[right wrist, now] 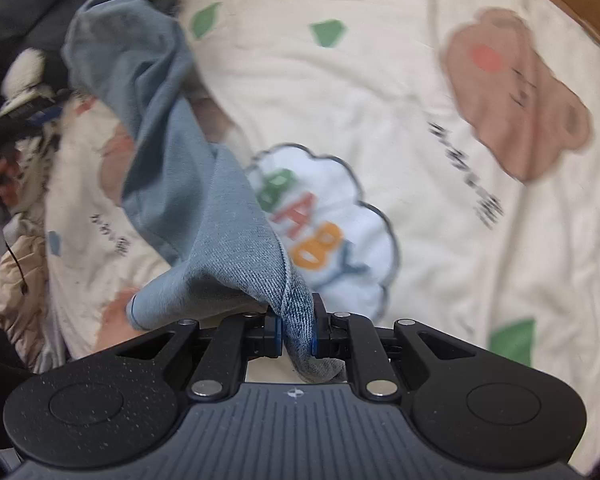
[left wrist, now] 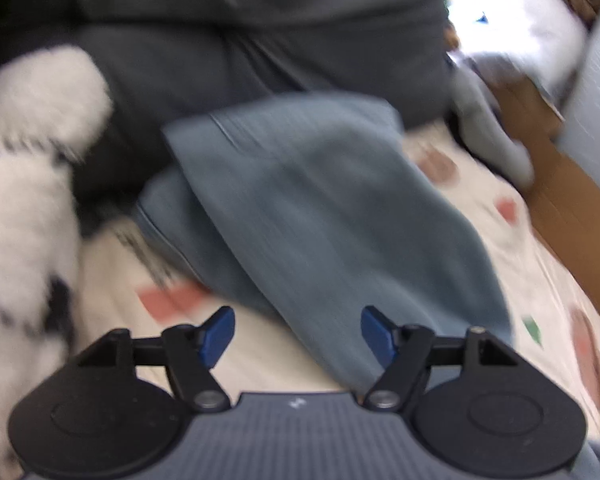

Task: Fold clothes
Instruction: 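Lift the jeans with the left gripper while the right gripper grasps a leg hem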

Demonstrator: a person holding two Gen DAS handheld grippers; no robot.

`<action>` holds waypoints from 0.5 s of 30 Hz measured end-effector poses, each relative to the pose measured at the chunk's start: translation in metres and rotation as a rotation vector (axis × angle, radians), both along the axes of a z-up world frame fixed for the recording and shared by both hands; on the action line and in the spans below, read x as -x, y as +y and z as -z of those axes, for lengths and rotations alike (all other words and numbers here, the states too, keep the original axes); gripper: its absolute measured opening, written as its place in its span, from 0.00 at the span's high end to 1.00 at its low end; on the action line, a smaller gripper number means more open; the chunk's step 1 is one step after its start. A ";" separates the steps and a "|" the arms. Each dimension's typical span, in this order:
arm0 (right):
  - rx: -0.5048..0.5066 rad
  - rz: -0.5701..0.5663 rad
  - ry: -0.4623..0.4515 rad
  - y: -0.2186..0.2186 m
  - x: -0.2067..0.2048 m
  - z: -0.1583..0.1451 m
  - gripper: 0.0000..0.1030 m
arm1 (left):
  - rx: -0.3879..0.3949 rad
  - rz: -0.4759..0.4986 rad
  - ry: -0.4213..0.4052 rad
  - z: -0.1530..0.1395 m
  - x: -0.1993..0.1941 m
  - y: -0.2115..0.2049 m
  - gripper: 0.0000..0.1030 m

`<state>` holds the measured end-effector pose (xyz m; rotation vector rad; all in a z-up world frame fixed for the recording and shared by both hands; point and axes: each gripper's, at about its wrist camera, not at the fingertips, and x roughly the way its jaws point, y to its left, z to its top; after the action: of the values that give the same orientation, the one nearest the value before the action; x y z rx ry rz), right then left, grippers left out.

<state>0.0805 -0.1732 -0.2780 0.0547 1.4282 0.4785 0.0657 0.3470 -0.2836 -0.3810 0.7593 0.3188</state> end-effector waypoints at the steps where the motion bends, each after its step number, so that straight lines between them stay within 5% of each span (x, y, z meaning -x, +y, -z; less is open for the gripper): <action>1: 0.012 0.015 0.004 -0.004 0.003 0.000 0.90 | -0.013 -0.025 -0.014 -0.002 -0.004 0.007 0.28; 6: 0.059 0.081 0.025 -0.029 0.011 0.001 0.90 | -0.037 -0.062 -0.040 -0.002 -0.030 0.032 0.26; 15: 0.164 0.173 0.062 -0.065 0.029 0.006 0.90 | 0.039 -0.085 -0.015 0.023 -0.049 0.048 0.23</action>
<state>0.0512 -0.2384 -0.2835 0.0612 1.5045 0.2185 0.1143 0.3947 -0.3066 -0.4527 0.7371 0.3806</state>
